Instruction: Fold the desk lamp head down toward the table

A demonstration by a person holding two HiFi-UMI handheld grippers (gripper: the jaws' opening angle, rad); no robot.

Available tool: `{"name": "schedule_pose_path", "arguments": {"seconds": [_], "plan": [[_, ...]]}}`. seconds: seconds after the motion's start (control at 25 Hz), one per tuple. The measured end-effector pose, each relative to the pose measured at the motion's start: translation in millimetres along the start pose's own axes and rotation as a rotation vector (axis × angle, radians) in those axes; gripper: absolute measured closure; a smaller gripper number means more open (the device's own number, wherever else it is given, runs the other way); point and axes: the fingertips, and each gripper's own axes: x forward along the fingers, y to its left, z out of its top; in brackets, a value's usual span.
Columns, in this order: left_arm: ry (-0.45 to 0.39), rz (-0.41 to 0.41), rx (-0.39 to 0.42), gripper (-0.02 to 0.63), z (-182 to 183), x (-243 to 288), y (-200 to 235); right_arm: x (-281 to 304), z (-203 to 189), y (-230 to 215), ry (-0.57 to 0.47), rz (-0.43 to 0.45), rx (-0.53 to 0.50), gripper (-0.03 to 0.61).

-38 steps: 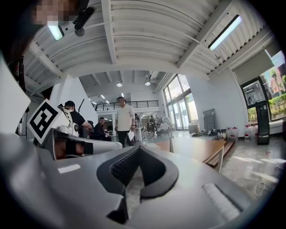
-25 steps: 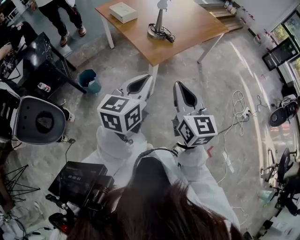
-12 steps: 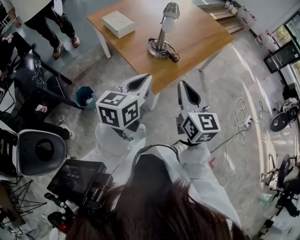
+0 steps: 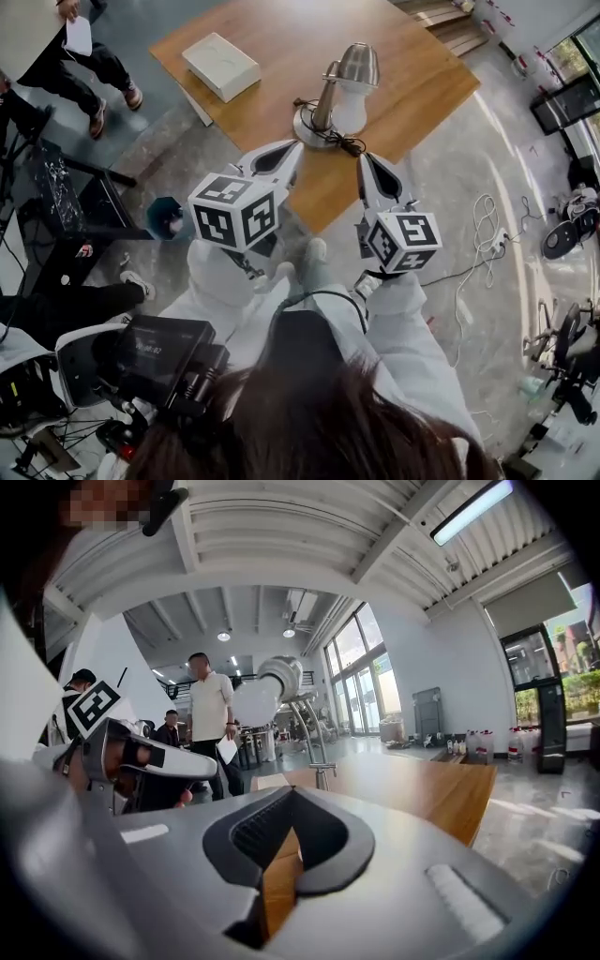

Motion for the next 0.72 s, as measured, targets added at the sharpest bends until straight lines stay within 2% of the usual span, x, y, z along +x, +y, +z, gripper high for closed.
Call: {"name": "schedule_pose_path", "arguments": {"seconds": [0.12, 0.24, 0.4, 0.56, 0.64, 0.72], "plan": [[0.03, -0.011, -0.041, 0.612, 8, 34, 18, 35, -1, -23, 0.025, 0.042, 0.005, 0.577], [0.072, -0.048, -0.119, 0.611, 11, 71, 31, 69, -11, -47, 0.063, 0.111, 0.002, 0.575], [0.085, -0.11, -0.264, 0.611, 24, 105, 44, 107, -21, -69, 0.118, 0.244, -0.021, 0.566], [0.108, -0.235, -0.434, 0.607, 35, 122, 51, 140, -26, -75, 0.145, 0.345, -0.089, 0.515], [0.129, -0.299, -0.504, 0.522, 42, 128, 51, 153, -26, -79, 0.149, 0.377, -0.12, 0.486], [0.161, -0.361, -0.579, 0.478, 49, 130, 49, 163, -23, -82, 0.145, 0.401, -0.132, 0.459]]}}
